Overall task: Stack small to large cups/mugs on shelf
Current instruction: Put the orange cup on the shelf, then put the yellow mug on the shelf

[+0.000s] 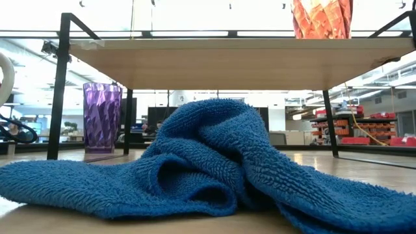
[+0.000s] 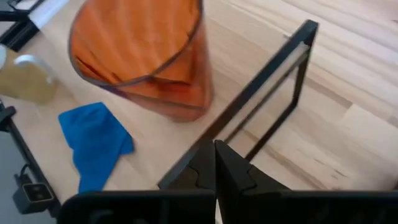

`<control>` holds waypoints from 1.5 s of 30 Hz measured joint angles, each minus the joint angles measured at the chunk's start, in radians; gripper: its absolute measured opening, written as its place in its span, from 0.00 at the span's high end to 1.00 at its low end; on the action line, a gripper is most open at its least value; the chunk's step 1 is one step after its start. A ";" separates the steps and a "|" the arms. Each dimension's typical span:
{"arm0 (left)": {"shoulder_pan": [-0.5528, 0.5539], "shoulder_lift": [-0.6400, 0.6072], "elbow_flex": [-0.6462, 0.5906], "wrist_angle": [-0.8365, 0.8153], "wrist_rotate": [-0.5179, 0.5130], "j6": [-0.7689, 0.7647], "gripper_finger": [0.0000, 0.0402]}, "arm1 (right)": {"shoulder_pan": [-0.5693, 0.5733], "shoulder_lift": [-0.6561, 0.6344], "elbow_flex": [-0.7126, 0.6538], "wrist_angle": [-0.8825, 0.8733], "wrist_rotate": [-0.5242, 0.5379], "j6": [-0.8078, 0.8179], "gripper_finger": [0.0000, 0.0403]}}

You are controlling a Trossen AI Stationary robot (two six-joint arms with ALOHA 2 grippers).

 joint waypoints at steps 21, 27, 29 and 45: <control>0.000 0.000 0.000 -0.001 0.000 -0.002 0.87 | -0.210 0.043 0.001 0.266 -0.056 -0.435 1.00; 0.000 0.000 0.000 -0.003 0.000 -0.001 0.87 | -0.223 0.043 0.001 0.266 -0.055 -0.441 1.00; 0.000 0.000 0.000 -0.003 0.000 -0.001 0.87 | -0.230 0.043 0.001 0.266 -0.060 -0.443 1.00; 0.000 0.000 0.000 -0.001 0.001 -0.001 0.87 | -0.220 -0.013 0.076 0.255 -0.172 -0.444 0.99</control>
